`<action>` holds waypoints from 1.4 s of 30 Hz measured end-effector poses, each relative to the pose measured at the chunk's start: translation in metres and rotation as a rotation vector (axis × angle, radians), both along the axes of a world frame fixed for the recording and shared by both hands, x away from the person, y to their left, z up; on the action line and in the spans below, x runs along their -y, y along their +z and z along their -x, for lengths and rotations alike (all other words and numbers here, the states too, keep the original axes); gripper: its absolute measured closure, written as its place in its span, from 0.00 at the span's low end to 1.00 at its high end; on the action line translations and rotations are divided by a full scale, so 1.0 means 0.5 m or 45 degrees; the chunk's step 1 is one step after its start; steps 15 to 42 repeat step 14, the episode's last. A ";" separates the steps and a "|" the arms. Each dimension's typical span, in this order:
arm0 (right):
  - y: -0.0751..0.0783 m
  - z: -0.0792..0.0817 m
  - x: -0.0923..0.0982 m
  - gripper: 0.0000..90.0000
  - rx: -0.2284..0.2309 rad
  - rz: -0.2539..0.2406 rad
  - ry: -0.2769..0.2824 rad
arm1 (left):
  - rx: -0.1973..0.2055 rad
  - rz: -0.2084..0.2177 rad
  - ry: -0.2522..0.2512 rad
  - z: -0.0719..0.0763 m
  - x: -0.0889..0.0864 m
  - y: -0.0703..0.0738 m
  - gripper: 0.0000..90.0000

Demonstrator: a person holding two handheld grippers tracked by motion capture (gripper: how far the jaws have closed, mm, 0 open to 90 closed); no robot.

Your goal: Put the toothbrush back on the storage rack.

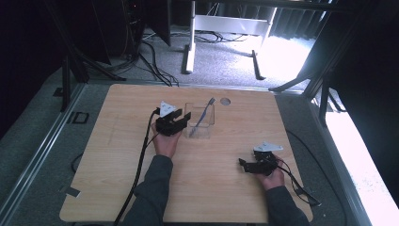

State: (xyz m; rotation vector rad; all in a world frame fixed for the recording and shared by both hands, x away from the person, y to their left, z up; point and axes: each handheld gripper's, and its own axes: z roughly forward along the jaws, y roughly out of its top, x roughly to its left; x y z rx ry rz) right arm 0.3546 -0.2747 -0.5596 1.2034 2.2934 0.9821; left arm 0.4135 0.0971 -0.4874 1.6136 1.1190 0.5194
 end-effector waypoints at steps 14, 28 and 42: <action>0.000 0.000 0.000 0.21 -0.001 0.000 0.000 | -0.146 0.129 0.119 -0.010 -0.069 -0.027 0.59; 0.000 0.000 0.000 0.21 -0.001 0.000 0.000 | -0.146 0.129 0.119 -0.010 -0.069 -0.027 0.59; 0.000 0.000 0.000 0.21 -0.001 0.000 0.000 | -0.146 0.129 0.119 -0.010 -0.069 -0.027 0.59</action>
